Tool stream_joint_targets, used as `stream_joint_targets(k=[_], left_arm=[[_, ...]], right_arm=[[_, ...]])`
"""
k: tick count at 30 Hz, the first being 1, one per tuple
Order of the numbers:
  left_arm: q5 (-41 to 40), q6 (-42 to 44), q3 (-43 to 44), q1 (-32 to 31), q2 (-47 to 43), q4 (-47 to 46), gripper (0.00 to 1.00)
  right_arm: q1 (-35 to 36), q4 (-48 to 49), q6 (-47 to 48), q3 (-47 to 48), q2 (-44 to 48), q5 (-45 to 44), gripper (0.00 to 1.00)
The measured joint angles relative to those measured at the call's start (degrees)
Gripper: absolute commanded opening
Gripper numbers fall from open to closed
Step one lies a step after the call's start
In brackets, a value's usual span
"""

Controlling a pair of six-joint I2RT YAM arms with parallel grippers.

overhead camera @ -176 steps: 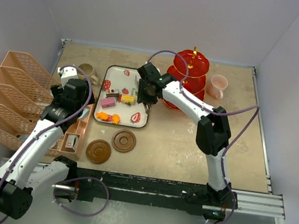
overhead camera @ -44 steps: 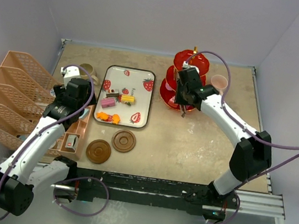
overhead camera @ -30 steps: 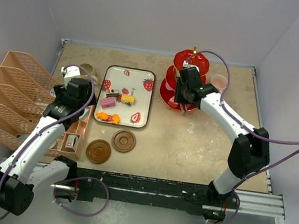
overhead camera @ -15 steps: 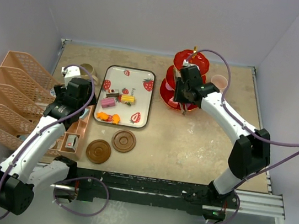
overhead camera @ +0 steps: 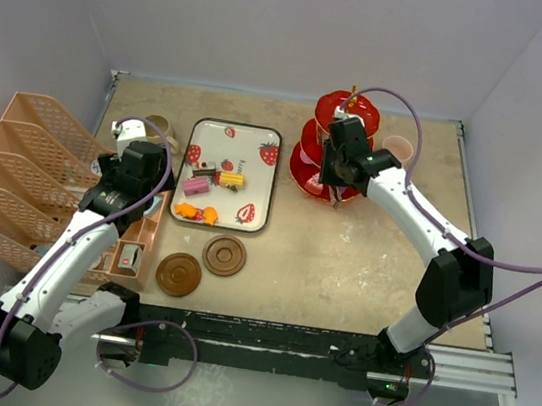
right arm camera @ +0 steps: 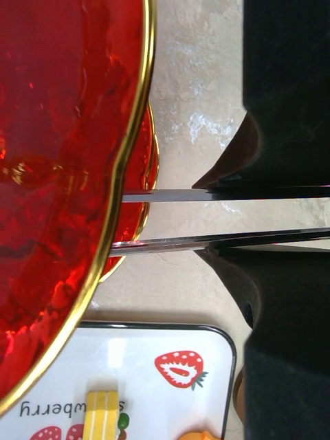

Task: Serve the afternoon tea
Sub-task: Place the desert on the desert table.

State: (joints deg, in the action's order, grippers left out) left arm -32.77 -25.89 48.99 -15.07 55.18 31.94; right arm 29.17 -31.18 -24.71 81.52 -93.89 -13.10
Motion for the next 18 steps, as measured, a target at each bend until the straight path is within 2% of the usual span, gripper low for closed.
stream_joint_targets(k=[6, 18], left_arm=[[0.0, 0.0, 0.0, 0.0, 0.0, 0.0, 0.88], [0.0, 0.0, 0.0, 0.0, 0.0, 0.0, 0.88]], right_arm=[[0.0, -0.2, 1.6, 0.9, -0.2, -2.1, 0.32], [0.0, 0.0, 3.7, 1.1, -2.6, -2.4, 0.43]])
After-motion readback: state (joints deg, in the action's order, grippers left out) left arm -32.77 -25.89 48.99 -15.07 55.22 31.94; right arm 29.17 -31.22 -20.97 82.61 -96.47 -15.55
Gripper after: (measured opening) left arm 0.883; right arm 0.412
